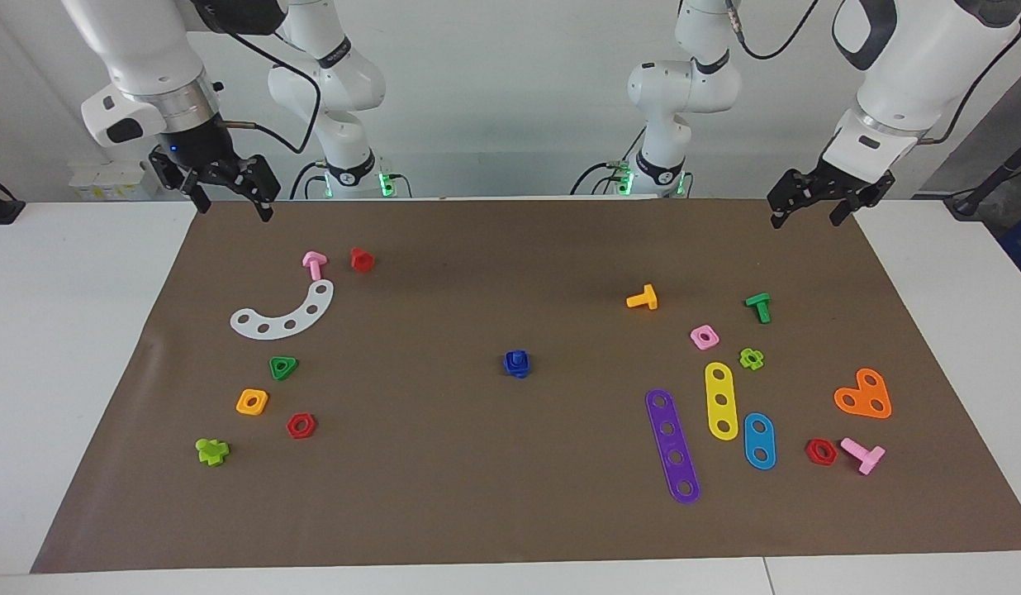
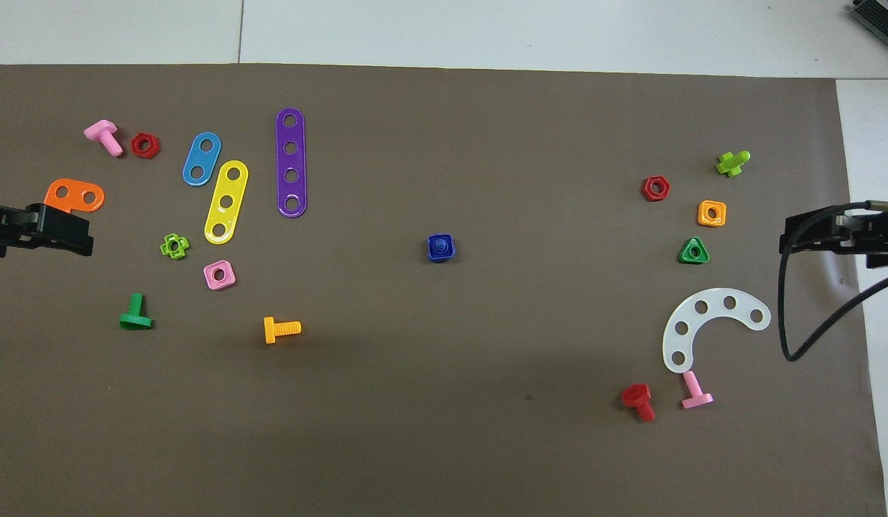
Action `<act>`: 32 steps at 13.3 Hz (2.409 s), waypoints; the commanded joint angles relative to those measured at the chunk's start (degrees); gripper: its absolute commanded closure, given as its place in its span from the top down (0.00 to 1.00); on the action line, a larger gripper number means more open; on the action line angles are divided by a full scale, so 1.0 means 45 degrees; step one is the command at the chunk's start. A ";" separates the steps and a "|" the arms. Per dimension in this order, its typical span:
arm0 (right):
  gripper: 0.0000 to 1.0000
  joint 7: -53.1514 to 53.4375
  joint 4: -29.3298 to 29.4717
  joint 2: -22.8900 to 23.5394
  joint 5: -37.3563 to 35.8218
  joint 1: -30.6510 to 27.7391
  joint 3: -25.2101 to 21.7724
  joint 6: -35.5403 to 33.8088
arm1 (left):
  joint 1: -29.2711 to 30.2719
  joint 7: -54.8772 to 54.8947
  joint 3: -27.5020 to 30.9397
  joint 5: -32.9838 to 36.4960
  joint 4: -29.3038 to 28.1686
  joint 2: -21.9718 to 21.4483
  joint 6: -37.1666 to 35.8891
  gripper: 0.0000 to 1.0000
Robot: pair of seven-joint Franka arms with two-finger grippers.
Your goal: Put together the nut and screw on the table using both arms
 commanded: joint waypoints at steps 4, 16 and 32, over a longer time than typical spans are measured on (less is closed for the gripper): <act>1.00 -0.0290 -0.0232 -0.0246 0.0169 -0.0086 0.0020 0.0007 | -0.0019 -0.0057 0.0078 0.0320 -0.0472 -0.0354 0.0767 1.00; 1.00 -0.0212 0.0219 0.0340 0.0071 -0.0281 0.0000 0.0689 | 0.0040 0.1134 0.0136 0.0300 -0.0724 -0.0413 0.1235 1.00; 1.00 -0.0251 0.0120 0.0106 0.0149 -0.0222 0.0059 0.0711 | 0.1895 0.0939 -0.1465 0.0183 0.1497 0.0581 -0.0498 1.00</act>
